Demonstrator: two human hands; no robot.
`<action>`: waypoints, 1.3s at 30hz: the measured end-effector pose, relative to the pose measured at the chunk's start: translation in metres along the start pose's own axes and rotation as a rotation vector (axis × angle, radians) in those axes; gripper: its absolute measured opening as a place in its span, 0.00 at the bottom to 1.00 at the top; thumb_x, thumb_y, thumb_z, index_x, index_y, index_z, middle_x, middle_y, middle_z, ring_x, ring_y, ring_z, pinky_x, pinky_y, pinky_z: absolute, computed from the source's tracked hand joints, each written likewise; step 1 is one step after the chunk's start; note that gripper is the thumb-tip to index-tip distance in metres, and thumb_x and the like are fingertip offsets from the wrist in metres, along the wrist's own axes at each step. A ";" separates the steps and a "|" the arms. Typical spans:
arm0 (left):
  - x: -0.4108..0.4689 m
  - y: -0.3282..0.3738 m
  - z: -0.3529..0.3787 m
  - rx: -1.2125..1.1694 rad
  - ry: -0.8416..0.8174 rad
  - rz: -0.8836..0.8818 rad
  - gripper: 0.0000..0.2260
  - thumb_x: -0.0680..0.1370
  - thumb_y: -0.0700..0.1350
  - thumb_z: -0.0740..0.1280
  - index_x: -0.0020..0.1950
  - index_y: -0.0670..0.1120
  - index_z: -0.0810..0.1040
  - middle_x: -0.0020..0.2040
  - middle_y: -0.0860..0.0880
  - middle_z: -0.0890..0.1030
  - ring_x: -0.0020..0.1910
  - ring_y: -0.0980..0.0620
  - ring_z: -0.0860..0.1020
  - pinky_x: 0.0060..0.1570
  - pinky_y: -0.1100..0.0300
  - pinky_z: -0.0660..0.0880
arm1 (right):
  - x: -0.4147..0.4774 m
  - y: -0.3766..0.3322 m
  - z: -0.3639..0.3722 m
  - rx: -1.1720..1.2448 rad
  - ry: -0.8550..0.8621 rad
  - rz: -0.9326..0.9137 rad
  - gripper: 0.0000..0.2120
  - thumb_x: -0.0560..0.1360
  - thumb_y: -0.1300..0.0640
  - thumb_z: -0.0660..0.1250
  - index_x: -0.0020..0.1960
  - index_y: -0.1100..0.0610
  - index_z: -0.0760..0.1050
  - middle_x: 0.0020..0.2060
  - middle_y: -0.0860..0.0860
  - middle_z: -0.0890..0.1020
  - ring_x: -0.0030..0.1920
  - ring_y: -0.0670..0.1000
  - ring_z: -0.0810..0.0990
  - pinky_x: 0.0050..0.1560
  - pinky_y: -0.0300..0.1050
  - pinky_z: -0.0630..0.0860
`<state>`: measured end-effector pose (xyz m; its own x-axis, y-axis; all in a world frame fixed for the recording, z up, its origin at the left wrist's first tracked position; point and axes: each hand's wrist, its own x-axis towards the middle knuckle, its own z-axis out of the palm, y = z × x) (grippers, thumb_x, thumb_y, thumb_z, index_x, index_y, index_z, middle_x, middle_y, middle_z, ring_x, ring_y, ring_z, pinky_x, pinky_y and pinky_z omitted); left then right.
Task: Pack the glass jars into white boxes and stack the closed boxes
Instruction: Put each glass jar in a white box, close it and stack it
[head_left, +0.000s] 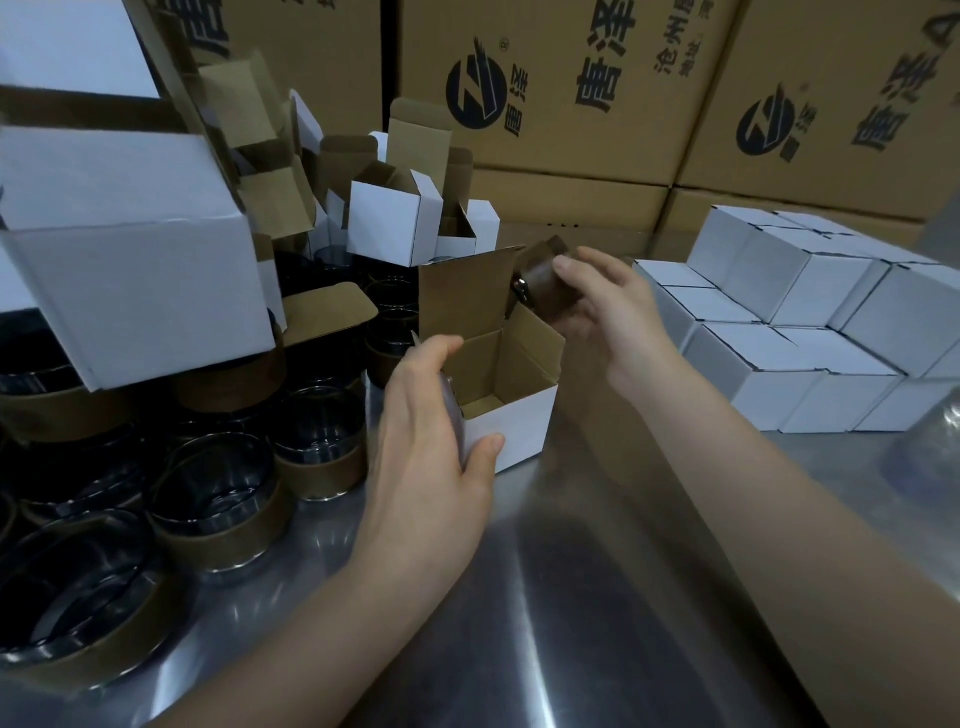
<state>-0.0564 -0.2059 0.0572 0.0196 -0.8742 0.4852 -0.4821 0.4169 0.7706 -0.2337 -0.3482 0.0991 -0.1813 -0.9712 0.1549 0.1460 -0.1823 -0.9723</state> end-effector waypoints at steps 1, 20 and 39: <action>0.000 0.000 0.000 0.002 -0.006 0.000 0.34 0.75 0.39 0.71 0.64 0.68 0.55 0.68 0.59 0.62 0.70 0.60 0.61 0.67 0.62 0.60 | -0.003 -0.003 -0.001 0.066 -0.022 -0.004 0.32 0.66 0.52 0.76 0.67 0.59 0.73 0.56 0.57 0.81 0.53 0.53 0.83 0.44 0.47 0.81; 0.002 -0.003 0.001 -0.036 -0.006 -0.049 0.34 0.75 0.40 0.71 0.71 0.61 0.56 0.71 0.56 0.65 0.71 0.57 0.65 0.71 0.49 0.65 | -0.057 -0.061 -0.004 0.023 -0.760 -0.254 0.23 0.68 0.60 0.69 0.63 0.56 0.74 0.56 0.52 0.79 0.58 0.52 0.78 0.55 0.46 0.76; 0.002 -0.006 0.003 -0.045 -0.012 -0.066 0.38 0.74 0.41 0.72 0.70 0.65 0.51 0.73 0.57 0.65 0.71 0.57 0.65 0.70 0.53 0.66 | -0.070 -0.078 0.011 -0.973 -0.734 -0.323 0.28 0.67 0.60 0.77 0.64 0.47 0.73 0.58 0.46 0.74 0.58 0.47 0.77 0.56 0.44 0.79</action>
<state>-0.0558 -0.2108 0.0524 0.0397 -0.9028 0.4283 -0.4398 0.3691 0.8187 -0.2220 -0.2680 0.1663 0.5527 -0.8167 0.1660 -0.6356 -0.5419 -0.5498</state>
